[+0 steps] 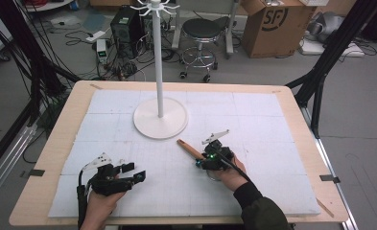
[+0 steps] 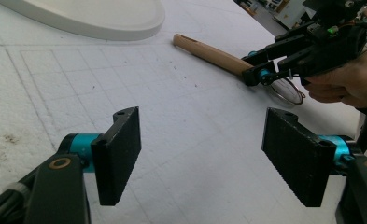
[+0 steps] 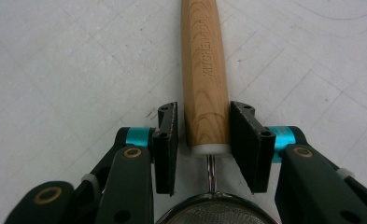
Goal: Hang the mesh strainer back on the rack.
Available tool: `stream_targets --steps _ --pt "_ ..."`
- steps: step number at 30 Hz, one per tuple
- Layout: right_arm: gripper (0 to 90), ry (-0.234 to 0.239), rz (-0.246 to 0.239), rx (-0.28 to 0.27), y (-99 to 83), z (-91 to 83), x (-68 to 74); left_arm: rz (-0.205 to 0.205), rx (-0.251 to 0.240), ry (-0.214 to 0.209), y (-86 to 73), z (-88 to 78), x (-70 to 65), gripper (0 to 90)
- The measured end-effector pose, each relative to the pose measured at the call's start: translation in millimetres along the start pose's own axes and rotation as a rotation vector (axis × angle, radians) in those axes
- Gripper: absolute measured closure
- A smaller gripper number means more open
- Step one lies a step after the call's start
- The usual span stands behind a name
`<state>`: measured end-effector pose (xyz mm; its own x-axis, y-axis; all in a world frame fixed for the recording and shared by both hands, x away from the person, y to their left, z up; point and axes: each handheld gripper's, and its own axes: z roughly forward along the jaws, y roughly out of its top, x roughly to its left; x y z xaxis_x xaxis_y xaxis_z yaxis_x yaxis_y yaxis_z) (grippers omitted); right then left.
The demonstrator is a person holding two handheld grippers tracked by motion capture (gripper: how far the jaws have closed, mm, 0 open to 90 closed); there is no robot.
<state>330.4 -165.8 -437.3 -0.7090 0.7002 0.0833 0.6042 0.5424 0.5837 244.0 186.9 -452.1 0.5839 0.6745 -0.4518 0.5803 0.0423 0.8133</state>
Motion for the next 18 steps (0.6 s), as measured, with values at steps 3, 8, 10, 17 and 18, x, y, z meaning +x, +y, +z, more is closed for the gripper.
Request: stream_targets --steps 3,8,10,17,18 --pt "63.3 -0.004 -0.004 0.009 1.1 0.4 0.7 -0.002 -0.002 -0.001 0.2 -0.2 -0.4 28.7" --pt "63.6 -0.016 -0.004 0.054 7.0 1.3 2.5 -0.002 -0.005 0.001 0.9 -0.6 0.1 28.4" --pt "63.7 -0.018 -0.007 0.114 14.8 2.3 2.7 -0.002 -0.005 -0.001 1.1 -0.8 0.7 28.4" --pt "65.0 -0.048 -0.037 0.217 29.0 6.3 8.5 -0.005 -0.019 -0.001 0.5 -5.3 0.7 28.4" --pt "65.5 -0.058 -0.044 0.221 29.2 6.2 9.8 0.000 -0.022 -0.001 0.7 -6.6 1.4 28.5"
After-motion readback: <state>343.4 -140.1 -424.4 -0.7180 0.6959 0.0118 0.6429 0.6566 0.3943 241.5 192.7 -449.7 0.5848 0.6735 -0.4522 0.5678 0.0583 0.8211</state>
